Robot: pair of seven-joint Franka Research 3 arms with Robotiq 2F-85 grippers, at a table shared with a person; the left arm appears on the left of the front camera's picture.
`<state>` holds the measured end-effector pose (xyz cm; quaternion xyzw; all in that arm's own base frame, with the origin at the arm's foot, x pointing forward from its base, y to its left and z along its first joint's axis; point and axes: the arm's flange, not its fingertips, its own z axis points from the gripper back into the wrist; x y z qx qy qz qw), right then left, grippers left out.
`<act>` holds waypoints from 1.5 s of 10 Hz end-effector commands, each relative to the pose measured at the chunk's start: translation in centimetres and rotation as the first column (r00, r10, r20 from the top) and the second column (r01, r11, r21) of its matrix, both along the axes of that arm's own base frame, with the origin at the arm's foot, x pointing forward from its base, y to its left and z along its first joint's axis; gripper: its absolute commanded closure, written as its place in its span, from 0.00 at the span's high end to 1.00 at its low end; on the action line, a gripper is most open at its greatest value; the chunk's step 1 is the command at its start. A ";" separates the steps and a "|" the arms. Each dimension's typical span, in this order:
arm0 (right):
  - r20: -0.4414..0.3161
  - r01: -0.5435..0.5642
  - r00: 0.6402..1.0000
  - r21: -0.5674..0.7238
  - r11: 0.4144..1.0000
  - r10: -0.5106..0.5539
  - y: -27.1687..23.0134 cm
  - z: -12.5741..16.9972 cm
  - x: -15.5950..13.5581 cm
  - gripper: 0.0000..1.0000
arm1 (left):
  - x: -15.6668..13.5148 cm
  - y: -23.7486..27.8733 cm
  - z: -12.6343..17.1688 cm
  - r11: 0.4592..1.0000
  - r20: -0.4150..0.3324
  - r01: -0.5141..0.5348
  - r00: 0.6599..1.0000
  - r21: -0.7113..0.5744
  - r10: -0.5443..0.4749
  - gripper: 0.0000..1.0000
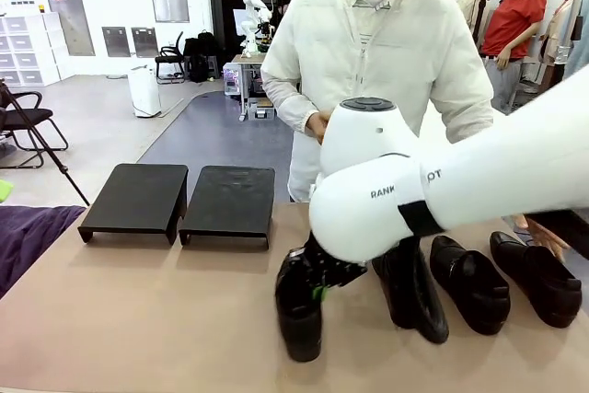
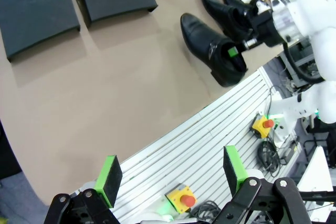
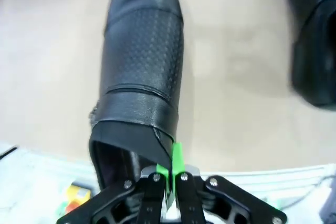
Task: Organize the shoes by placing them on the stand.
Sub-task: Pick up one Shoe and place it in the middle of the table.
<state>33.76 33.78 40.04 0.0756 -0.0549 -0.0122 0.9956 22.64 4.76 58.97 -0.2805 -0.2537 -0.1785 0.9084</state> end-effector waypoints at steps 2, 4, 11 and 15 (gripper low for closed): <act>0.038 -0.175 0.985 0.186 0.967 0.171 3.0 -0.4 -1.3 0.00 | 0.0 0.1 0.1 1.000 0.010 0.018 1.000 -0.013 -0.018 1.00; 0.047 -0.186 0.982 0.275 0.943 0.180 5.7 -1.1 -0.3 0.00 | 0.0 0.1 0.1 1.000 0.010 0.018 1.000 -0.013 -0.018 1.00; 0.020 0.002 1.000 0.303 0.953 -0.009 9.1 -4.6 3.8 0.00 | 0.0 0.1 0.1 1.000 0.010 0.018 1.000 -0.013 -0.018 1.00; -0.012 -0.014 1.000 0.287 0.958 0.018 9.1 -4.9 4.1 1.00 | 0.0 0.1 0.1 1.000 0.010 0.018 1.000 -0.013 -0.018 1.00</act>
